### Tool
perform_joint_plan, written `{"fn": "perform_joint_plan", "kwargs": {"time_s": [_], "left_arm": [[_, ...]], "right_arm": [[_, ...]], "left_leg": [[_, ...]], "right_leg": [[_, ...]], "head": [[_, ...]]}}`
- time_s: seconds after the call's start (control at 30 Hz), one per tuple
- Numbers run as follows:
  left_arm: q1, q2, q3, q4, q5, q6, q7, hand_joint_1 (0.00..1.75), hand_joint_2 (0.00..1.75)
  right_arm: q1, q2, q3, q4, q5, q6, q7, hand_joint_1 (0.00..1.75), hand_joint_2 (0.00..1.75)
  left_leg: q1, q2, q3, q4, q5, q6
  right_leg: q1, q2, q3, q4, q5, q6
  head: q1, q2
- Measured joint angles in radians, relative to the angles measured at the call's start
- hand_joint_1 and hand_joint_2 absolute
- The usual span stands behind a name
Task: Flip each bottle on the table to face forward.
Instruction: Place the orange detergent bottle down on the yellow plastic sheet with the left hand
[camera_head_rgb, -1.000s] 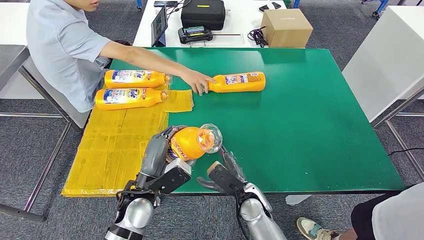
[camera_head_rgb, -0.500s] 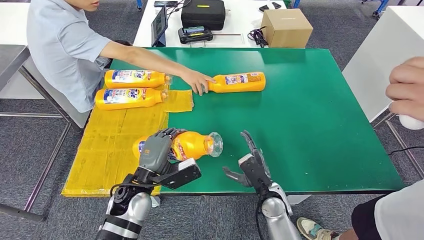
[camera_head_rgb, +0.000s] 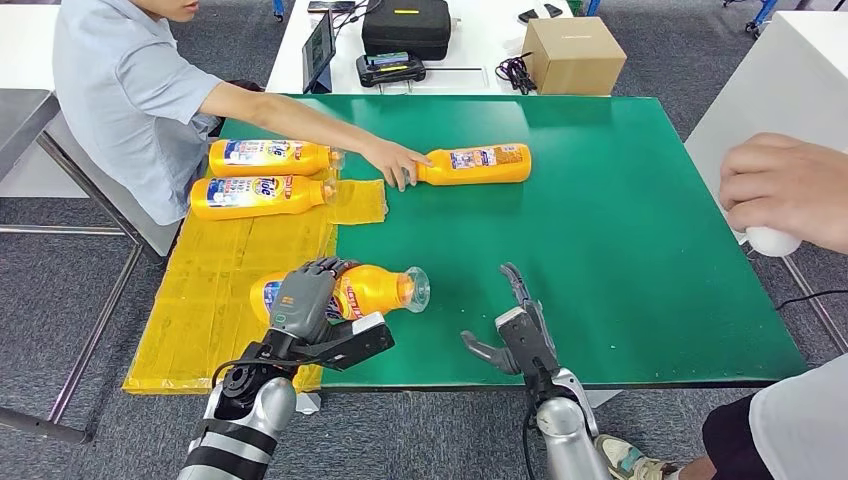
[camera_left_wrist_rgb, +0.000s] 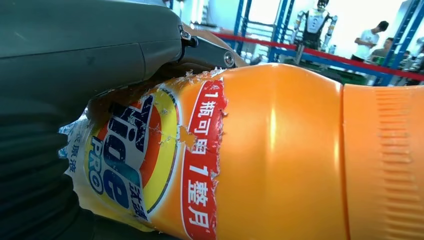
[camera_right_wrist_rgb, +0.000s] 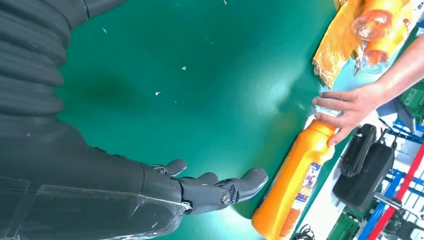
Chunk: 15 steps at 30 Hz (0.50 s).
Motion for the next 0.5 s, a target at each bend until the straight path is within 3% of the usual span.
{"fn": "perform_joint_plan", "kwargs": {"time_s": [0.27,0.5], "left_arm": [[-0.056,0.030,0.026,0.128,-0.200,0.068,0.093,1.75,1.75],[-0.077,0.056,0.027,0.205,-0.229,0.062,0.154,1.75,1.75]], "right_arm": [[0.019,0.011,-0.041,-0.014,-0.025,0.011,-0.004,0.00,1.75],[0.027,0.014,-0.060,-0.018,-0.033,0.018,-0.006,0.00,1.75]], "left_leg": [[0.000,0.000,0.000,0.000,0.000,0.000],[0.000,0.000,0.000,0.000,0.000,0.000]], "right_leg": [[0.000,0.000,0.000,0.000,0.000,0.000],[0.000,0.000,0.000,0.000,0.000,0.000]], "head": [[0.000,0.000],[0.000,0.000]]}}
